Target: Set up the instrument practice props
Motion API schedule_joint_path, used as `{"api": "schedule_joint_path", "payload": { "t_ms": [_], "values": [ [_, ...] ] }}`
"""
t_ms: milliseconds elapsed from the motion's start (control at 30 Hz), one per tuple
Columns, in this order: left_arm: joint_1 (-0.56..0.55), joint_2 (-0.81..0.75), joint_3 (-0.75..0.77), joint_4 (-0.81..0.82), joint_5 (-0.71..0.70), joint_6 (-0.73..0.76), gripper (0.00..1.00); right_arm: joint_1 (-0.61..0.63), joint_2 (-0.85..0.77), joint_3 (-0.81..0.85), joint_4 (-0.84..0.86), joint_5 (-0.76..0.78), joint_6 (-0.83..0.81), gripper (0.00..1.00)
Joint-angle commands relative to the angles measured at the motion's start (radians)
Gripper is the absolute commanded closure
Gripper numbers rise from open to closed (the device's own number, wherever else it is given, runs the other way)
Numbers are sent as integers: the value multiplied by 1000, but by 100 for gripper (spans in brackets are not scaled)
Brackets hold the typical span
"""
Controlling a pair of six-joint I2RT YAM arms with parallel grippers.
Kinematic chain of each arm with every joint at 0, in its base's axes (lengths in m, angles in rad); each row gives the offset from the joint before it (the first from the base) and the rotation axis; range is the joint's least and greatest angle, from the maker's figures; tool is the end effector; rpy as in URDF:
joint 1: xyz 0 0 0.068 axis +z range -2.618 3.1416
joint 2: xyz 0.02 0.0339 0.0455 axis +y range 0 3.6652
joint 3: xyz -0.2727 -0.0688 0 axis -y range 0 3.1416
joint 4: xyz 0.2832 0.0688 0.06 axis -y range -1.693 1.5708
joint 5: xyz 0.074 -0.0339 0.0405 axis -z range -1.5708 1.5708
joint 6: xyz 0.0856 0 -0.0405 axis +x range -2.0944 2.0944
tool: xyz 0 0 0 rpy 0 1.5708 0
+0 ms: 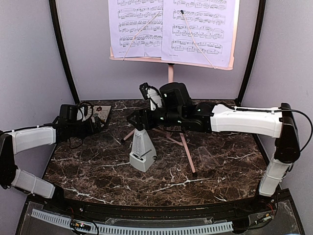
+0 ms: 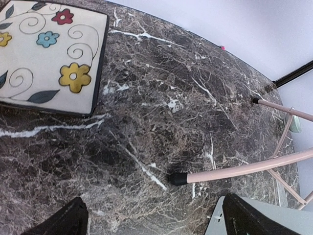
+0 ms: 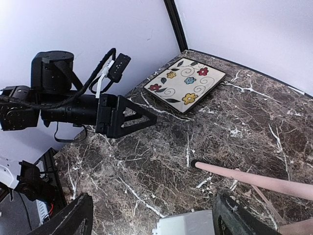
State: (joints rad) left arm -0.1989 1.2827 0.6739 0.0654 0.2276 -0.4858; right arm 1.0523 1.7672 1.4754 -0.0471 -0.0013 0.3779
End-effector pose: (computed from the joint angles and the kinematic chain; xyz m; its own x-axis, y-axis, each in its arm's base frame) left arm 0.3333 -0.0869 0.1808 -0.6265 -0.3377 -0.7024 0.1010 0.8585 -0.5028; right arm 0.2537 0.4450 0.3039 -0.4738 -0.0859 -0.8764 -0.7471 0.5662 0.3484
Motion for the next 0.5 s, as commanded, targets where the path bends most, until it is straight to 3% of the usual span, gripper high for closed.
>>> {"api": "schedule_joint_path", "payload": {
  "t_ms": [0, 467],
  "values": [
    [5, 36, 106, -91, 28, 60, 1, 6, -70, 5, 33, 12, -21, 13],
    [9, 101, 320, -210, 42, 99, 1, -12, -364, -280, -69, 152, 55, 7]
  ]
}}
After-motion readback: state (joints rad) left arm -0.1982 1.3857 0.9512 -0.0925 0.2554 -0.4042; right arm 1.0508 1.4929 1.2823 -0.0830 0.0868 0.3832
